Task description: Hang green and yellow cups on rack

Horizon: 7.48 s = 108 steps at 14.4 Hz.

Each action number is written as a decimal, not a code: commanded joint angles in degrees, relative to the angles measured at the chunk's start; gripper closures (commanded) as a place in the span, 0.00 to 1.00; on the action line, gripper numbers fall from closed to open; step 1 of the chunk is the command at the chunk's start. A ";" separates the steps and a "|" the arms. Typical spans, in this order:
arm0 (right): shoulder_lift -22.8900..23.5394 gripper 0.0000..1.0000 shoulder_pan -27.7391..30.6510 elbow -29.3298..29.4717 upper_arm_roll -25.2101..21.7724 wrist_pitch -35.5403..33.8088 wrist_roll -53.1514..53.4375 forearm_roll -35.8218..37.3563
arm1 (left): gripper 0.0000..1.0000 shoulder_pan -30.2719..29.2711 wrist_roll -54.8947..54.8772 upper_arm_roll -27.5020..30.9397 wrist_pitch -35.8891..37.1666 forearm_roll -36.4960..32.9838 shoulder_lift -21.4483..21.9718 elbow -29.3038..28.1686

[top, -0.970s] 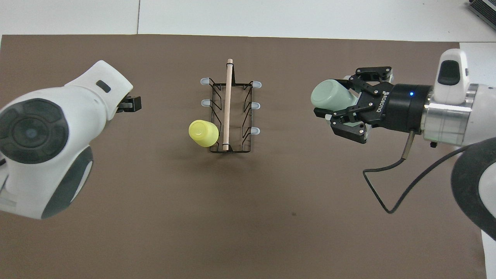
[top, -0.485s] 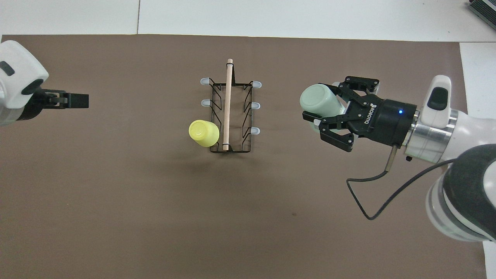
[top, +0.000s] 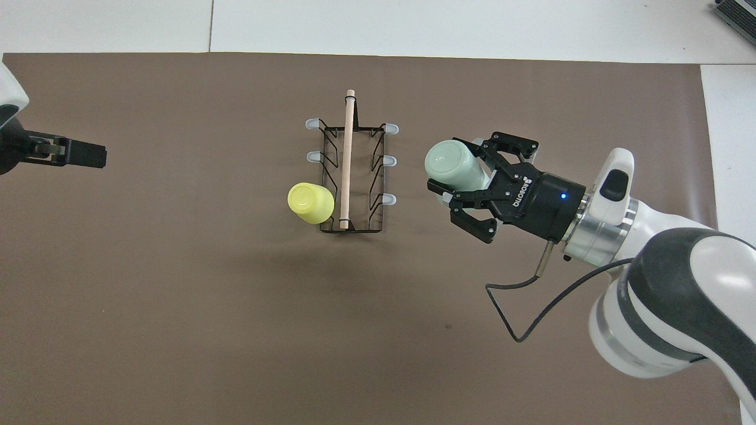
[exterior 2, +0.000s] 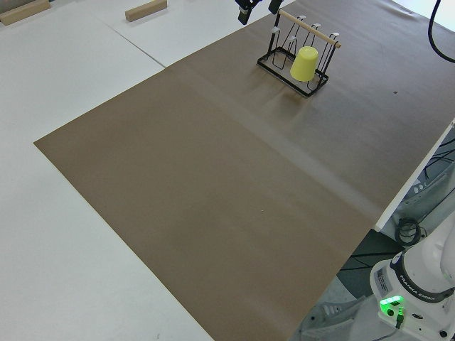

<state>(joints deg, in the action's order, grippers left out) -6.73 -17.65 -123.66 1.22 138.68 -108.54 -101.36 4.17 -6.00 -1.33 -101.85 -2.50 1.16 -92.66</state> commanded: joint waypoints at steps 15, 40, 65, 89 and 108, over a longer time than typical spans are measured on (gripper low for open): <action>9.28 0.68 -4.05 -0.97 2.56 2.20 -25.40 -24.83 | 0.00 1.72 -2.61 2.56 9.92 1.18 0.25 0.82; 20.79 0.71 -4.94 -0.01 2.56 -9.21 -43.15 -39.34 | 0.00 1.28 -3.22 3.70 11.94 3.20 0.60 0.55; 16.67 0.00 -4.15 2.80 4.23 5.81 -33.33 -30.40 | 0.00 1.19 -2.87 3.61 11.59 3.20 0.87 0.38; 12.53 0.00 5.87 7.99 3.61 5.19 -13.54 28.64 | 0.00 1.90 -2.87 3.52 11.50 3.20 0.95 0.38; 9.02 0.00 19.23 9.57 3.26 -16.42 -11.87 87.89 | 0.00 1.11 -3.05 3.61 11.86 3.20 0.95 0.38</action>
<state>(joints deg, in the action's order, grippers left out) 3.16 0.21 -114.34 3.93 124.79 -121.66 -18.45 5.04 -8.75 1.87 -90.67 0.35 1.42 -92.27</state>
